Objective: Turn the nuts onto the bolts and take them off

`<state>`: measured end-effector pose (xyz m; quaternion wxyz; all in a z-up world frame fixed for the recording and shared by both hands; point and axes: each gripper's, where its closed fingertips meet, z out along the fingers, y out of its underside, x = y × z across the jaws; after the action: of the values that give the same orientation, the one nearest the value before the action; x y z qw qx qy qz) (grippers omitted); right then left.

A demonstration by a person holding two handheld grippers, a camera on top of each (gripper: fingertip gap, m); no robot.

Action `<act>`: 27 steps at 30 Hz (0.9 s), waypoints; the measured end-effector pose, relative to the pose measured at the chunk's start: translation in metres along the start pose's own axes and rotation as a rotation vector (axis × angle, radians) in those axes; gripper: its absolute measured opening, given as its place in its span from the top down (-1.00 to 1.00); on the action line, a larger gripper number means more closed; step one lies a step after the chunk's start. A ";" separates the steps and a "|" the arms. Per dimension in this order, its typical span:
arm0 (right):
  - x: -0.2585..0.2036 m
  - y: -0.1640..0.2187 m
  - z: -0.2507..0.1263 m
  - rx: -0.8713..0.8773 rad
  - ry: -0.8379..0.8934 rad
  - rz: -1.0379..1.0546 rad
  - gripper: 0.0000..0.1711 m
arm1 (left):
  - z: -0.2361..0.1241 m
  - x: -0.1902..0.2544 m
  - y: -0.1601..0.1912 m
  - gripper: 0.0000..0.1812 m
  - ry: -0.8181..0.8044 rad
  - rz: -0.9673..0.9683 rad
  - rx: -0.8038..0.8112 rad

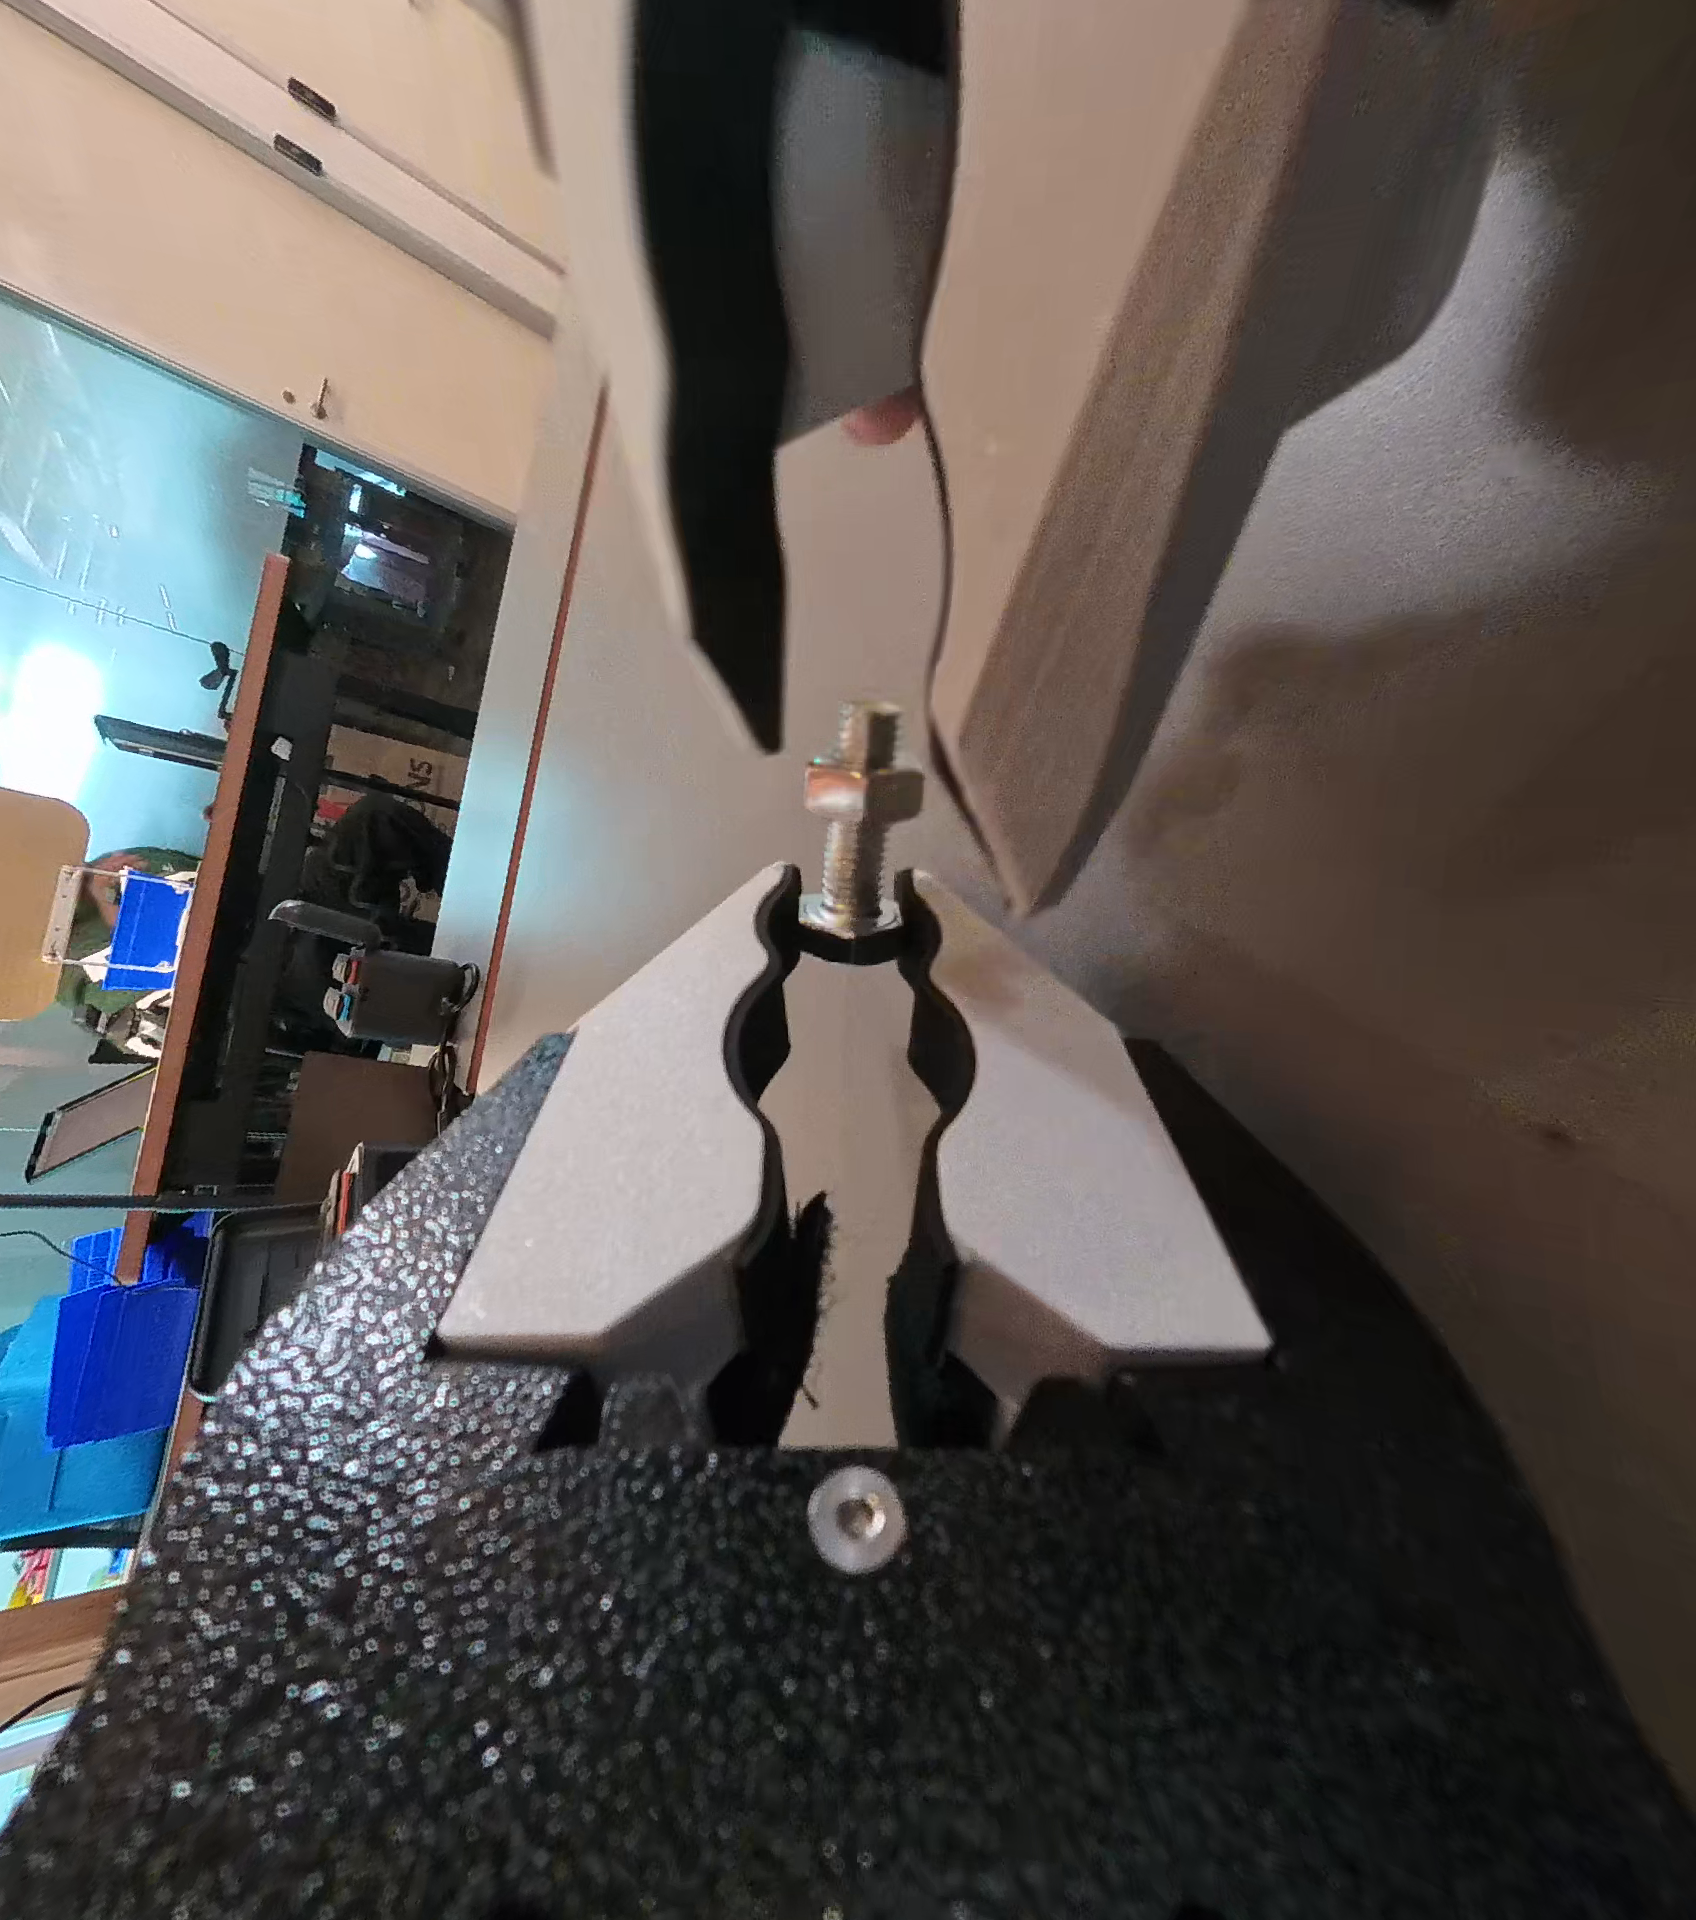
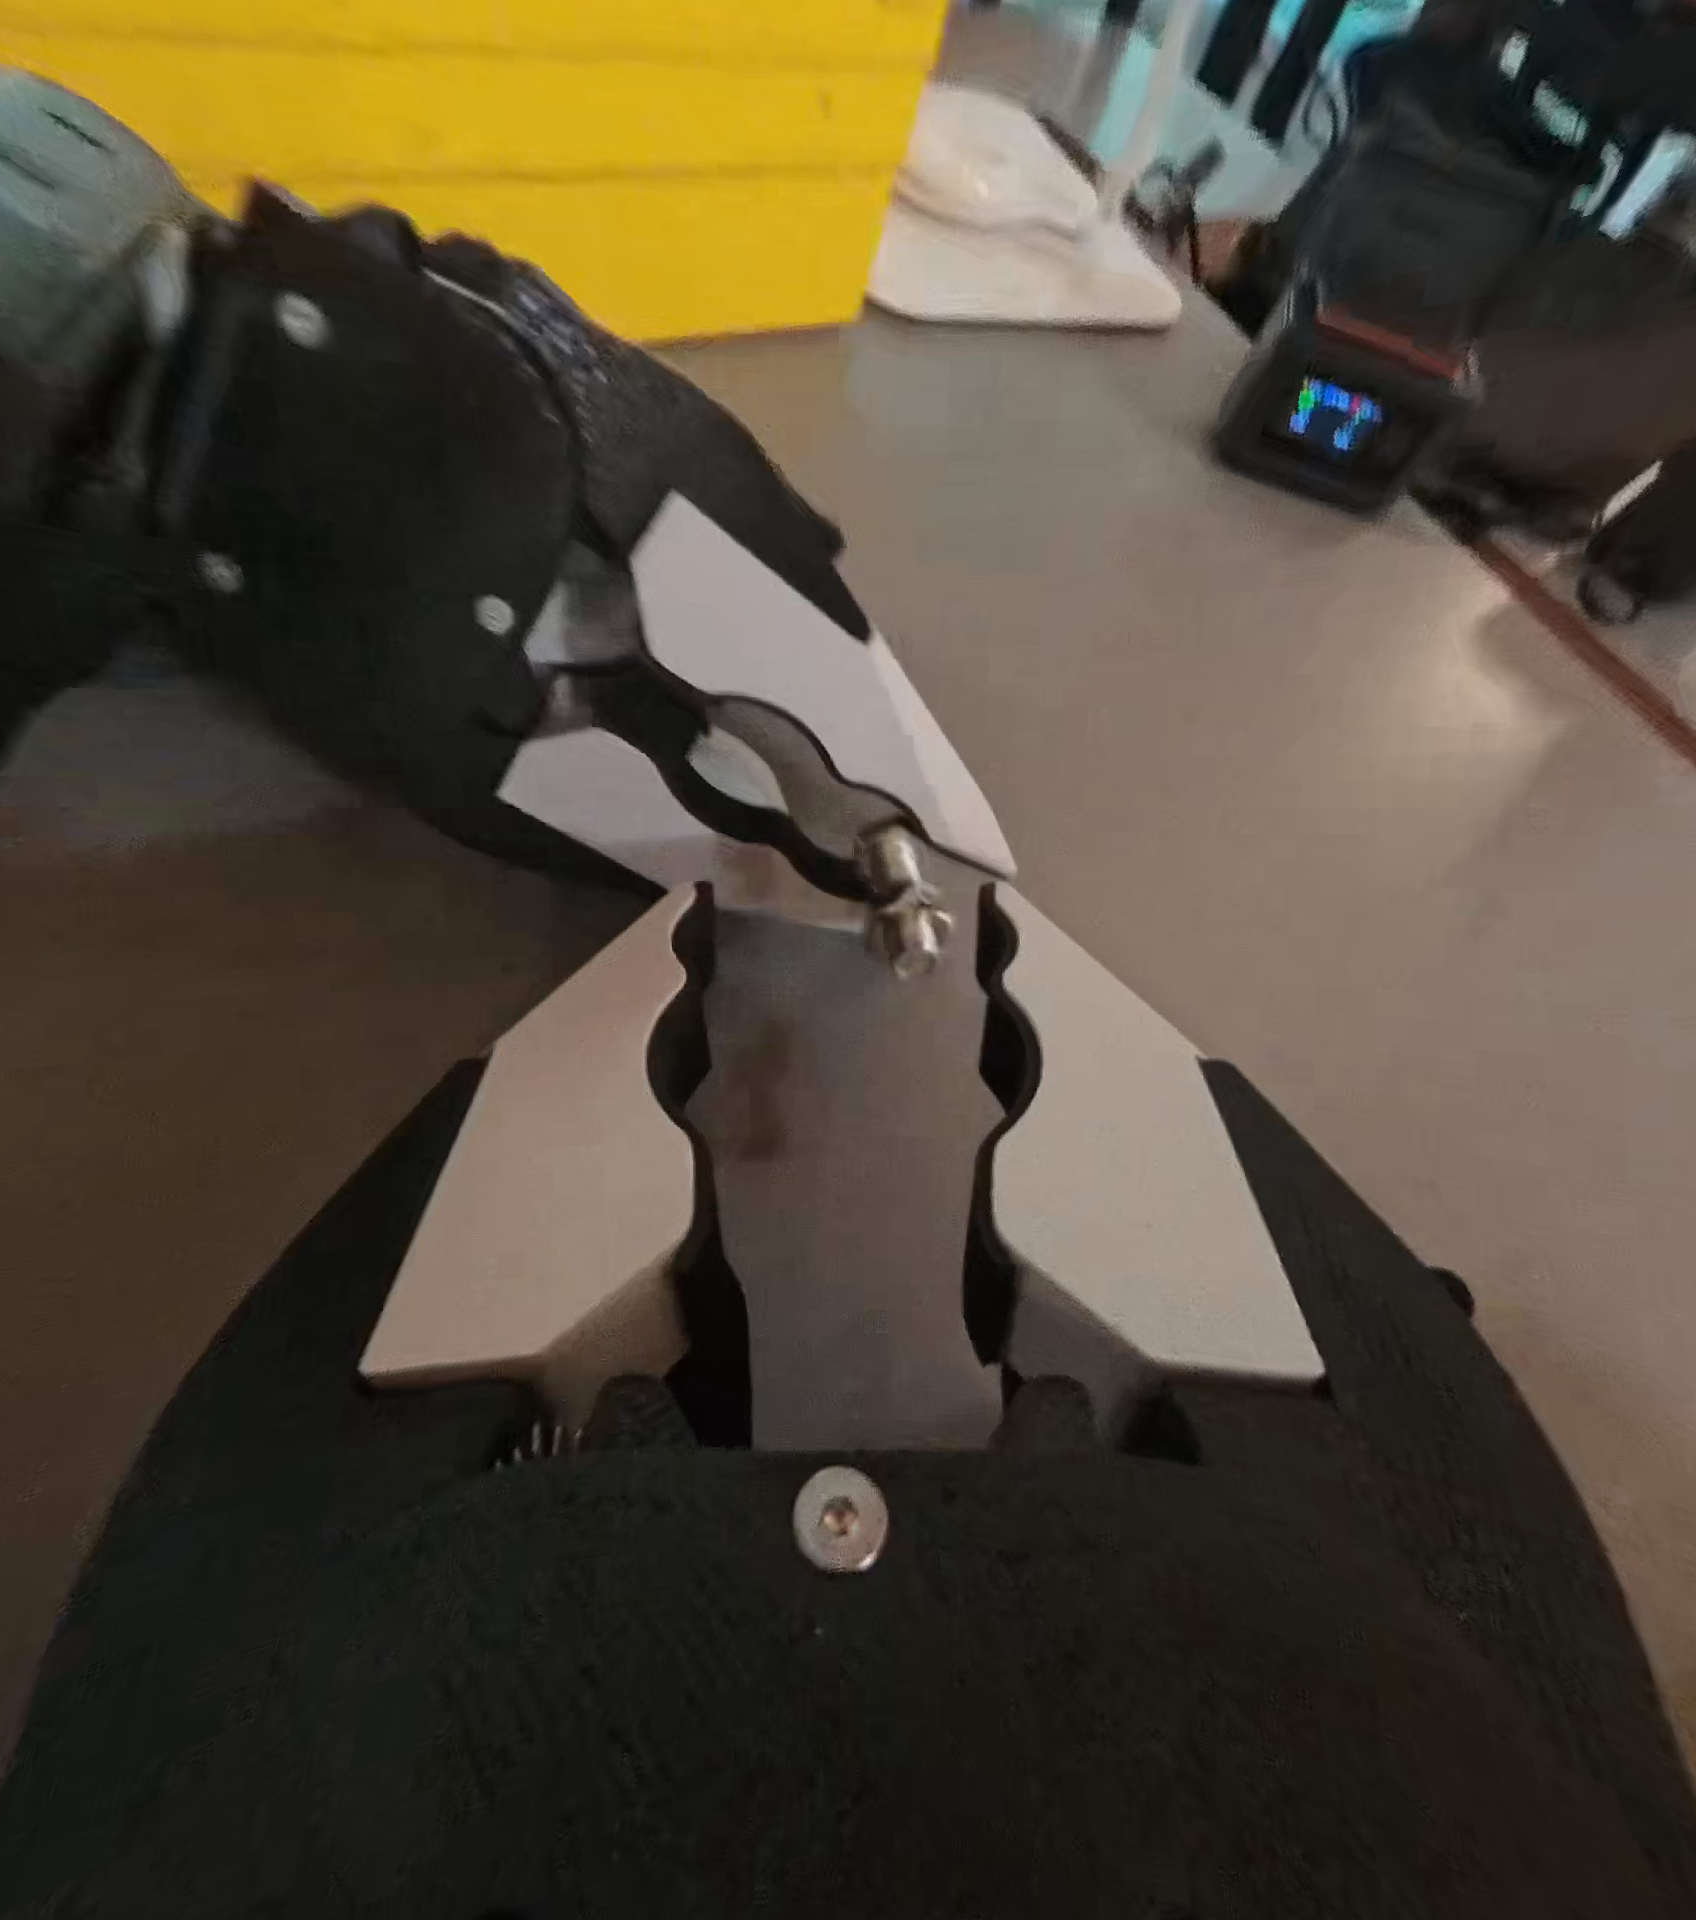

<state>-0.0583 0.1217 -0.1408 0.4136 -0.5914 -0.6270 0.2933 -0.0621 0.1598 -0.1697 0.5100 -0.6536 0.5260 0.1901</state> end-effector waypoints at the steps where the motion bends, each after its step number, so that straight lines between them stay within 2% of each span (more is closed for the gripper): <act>1: 0.004 0.010 0.002 -0.043 -0.009 0.064 0.37 | 0.000 0.000 0.000 0.82 -0.001 0.005 -0.003; 4: -0.002 0.015 0.006 -0.056 -0.070 0.097 0.34 | 0.001 0.001 0.000 0.82 -0.002 0.022 -0.008; 8: -0.026 -0.019 0.000 0.127 -0.091 -0.114 0.47 | 0.001 0.001 0.000 0.83 0.003 0.005 -0.002; 9: -0.019 -0.018 -0.001 0.118 -0.048 -0.113 0.51 | 0.000 0.000 0.000 0.83 0.004 -0.001 0.002; 14: 0.004 0.015 0.002 -0.059 -0.038 0.104 0.38 | 0.001 0.001 0.000 0.82 0.002 0.013 -0.006; 17: -0.007 0.005 0.006 -0.014 -0.065 0.042 0.33 | 0.002 0.001 0.000 0.82 0.003 0.011 -0.007; 20: -0.017 -0.016 0.001 0.109 -0.067 -0.055 0.45 | 0.002 0.000 0.001 0.82 0.008 -0.031 -0.011; 24: 0.003 0.018 0.005 -0.074 -0.030 0.097 0.32 | 0.002 -0.001 0.001 0.82 0.008 -0.036 -0.009; 27: -0.006 0.014 0.008 -0.050 -0.068 0.069 0.29 | 0.003 0.000 0.000 0.82 0.003 -0.011 -0.018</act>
<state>-0.0588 0.1190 -0.1580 0.3665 -0.6127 -0.6271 0.3117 -0.0616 0.1621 -0.1712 0.5043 -0.6614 0.5213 0.1910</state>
